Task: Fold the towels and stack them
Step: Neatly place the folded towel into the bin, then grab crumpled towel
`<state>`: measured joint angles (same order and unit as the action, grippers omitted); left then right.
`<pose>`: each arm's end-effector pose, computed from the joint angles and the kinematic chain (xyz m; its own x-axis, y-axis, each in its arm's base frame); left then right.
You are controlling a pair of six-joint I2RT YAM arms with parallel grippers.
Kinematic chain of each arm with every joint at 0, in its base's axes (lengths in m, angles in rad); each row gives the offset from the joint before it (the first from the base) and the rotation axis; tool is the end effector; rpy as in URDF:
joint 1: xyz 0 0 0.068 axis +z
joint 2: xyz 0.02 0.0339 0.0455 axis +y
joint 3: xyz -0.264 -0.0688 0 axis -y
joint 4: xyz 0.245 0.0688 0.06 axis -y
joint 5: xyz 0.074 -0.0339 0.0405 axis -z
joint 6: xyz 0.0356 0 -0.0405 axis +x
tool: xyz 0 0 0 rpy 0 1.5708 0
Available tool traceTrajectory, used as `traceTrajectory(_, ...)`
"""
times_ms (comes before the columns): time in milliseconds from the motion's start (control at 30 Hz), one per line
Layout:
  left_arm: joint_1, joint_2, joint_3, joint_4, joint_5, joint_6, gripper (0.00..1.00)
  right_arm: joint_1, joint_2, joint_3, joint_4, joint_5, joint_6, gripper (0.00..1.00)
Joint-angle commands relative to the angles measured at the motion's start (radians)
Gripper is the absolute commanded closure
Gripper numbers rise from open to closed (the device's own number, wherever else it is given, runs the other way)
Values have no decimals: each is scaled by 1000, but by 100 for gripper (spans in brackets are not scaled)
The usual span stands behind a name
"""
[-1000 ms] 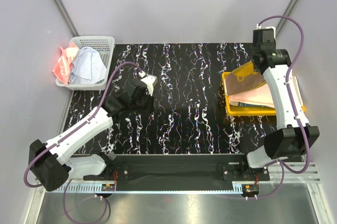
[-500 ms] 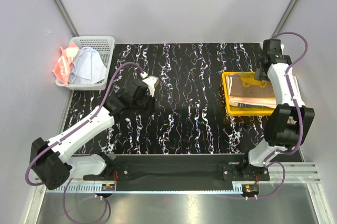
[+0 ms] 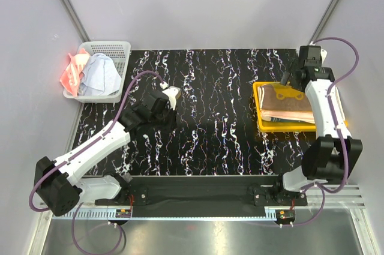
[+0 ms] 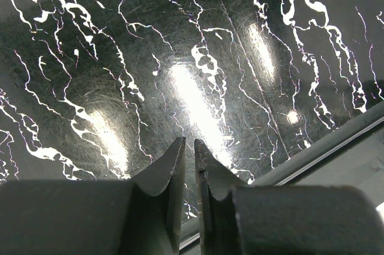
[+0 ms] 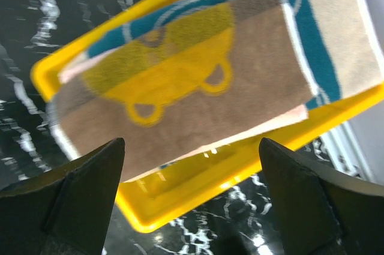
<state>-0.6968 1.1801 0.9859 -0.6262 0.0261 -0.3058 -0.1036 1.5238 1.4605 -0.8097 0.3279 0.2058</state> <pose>0.1882 -0.1587 0.2890 -0.7322 0.2203 -0.6445 0.4559 0.8615 -0.2235 0.3222 -0.0450 0.3391 -0.6840 0.2656 -0.6794 0.4531 0.8846 -0.1103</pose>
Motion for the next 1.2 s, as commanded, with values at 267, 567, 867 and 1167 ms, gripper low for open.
traceTrajectory(267, 25, 0, 8, 60, -55, -7, 82, 189, -122, -143, 199, -161, 133, 0)
traceTrajectory(567, 94, 99, 117, 56, -184, -133, 80, 312, -119, -225, 342, -283, 207, 0)
traceTrajectory(867, 477, 243, 252, 239, -420, -322, 65, 419, -125, -325, 438, -385, 224, 0)
traceTrajectory(1167, 819, 738, 557, 272, -496, -414, 51, 473, -154, -419, 506, -449, 233, 0)
